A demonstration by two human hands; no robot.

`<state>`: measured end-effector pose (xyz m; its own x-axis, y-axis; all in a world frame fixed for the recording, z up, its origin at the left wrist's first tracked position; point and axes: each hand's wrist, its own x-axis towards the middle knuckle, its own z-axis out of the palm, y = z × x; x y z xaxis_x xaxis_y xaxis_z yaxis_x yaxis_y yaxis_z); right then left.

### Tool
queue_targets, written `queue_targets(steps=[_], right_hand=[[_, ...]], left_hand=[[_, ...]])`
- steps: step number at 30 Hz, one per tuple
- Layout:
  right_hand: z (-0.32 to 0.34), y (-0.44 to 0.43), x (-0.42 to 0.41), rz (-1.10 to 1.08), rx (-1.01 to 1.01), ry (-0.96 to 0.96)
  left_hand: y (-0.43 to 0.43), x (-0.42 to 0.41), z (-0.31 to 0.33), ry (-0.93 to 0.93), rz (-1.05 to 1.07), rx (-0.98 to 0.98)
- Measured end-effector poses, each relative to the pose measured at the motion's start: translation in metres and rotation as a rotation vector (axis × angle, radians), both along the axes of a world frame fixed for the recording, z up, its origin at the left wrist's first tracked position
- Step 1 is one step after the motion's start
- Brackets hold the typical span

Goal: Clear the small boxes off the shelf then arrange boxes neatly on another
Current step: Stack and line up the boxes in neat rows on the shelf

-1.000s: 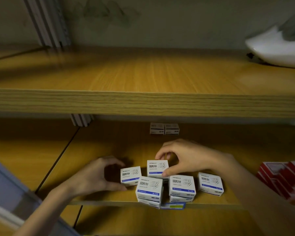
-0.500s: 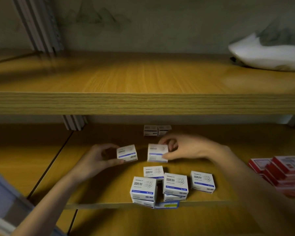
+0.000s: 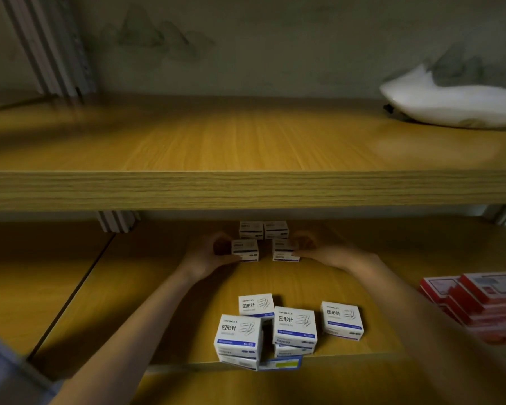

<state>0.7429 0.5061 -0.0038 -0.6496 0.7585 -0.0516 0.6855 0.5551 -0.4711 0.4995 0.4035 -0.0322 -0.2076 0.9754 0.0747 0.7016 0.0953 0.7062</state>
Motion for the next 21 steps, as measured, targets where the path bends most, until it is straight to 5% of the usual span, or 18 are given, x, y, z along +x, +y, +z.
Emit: queue_targets(steps=[21], right_hand=[[0.013,-0.005,-0.007,0.092,0.156,0.071]], left_hand=[[-0.002,0.011,0.009,-0.099,0.036,0.116]])
